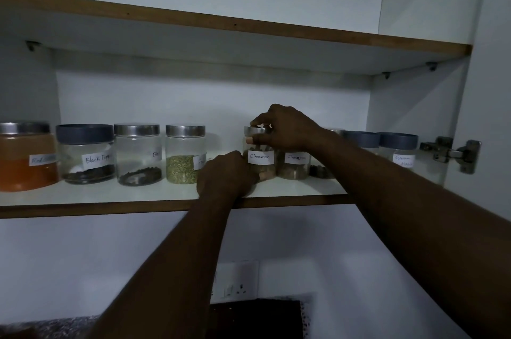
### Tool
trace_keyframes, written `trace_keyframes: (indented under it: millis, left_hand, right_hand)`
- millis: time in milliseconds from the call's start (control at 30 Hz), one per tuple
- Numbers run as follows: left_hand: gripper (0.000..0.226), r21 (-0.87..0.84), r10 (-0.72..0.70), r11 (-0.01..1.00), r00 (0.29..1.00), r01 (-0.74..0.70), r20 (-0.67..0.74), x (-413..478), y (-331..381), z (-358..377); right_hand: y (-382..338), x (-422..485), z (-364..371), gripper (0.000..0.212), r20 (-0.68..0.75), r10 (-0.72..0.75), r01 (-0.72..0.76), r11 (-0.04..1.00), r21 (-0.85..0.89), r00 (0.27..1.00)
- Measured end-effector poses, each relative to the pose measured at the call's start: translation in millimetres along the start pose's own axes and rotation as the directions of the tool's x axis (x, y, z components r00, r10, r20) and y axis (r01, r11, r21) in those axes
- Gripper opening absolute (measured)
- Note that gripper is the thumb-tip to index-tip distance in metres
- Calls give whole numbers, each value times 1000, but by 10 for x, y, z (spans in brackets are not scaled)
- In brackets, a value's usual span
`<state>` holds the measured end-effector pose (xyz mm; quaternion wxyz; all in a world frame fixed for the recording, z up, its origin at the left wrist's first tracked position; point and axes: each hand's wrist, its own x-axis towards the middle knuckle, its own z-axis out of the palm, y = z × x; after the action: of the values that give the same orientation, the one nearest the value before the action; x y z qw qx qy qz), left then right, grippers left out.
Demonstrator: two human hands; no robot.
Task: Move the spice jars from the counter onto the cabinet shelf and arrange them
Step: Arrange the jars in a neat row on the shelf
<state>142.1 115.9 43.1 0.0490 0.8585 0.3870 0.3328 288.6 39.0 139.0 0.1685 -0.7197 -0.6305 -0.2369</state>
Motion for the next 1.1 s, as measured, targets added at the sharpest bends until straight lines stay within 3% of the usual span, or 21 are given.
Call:
trace_keyframes:
  millis: [100,200,333,400,467,600,767,933,1100]
  left_hand:
    - [43,-45,-31,998,999,32,14,-18,14,-12]
    - [44,-128,-56,990,998,51,-29,-71,45,-50]
    - [34,-189,-112,980,952,59,-285,-269,47,-96]
    - [32,-197,-180,974,899,108,-398,-382,-48,-145]
    - [39,-221,-234,964,874,150,-426,-429,-202,-192]
    - [70,-271,-326,935,855,229,-404,-450,-426,-301]
    - [89,-260,-377,918,861,299,-342,-404,-483,-369]
    - [89,-204,-329,937,916,285,-228,-316,-527,-367]
    - [92,-114,-293,951,956,287,-34,-173,-524,-348]
  right_hand:
    - [15,-18,-17,68,13,4,-3,999,-41,1000]
    - [36,-36,-82,75,-70,53,-52,998,20,996]
    - [-130,9,-107,71,-199,58,-23,984,174,978]
    - [-314,64,-70,67,-188,17,27,974,227,982]
    - [-511,125,-13,63,-144,-37,72,965,252,989]
    - [-920,231,127,66,-40,-156,161,955,249,987]
    - [-1142,327,236,53,75,-177,156,961,229,981]
    - [-1034,281,177,43,28,-133,123,968,220,991]
    - [-845,266,100,40,70,-71,56,978,200,995]
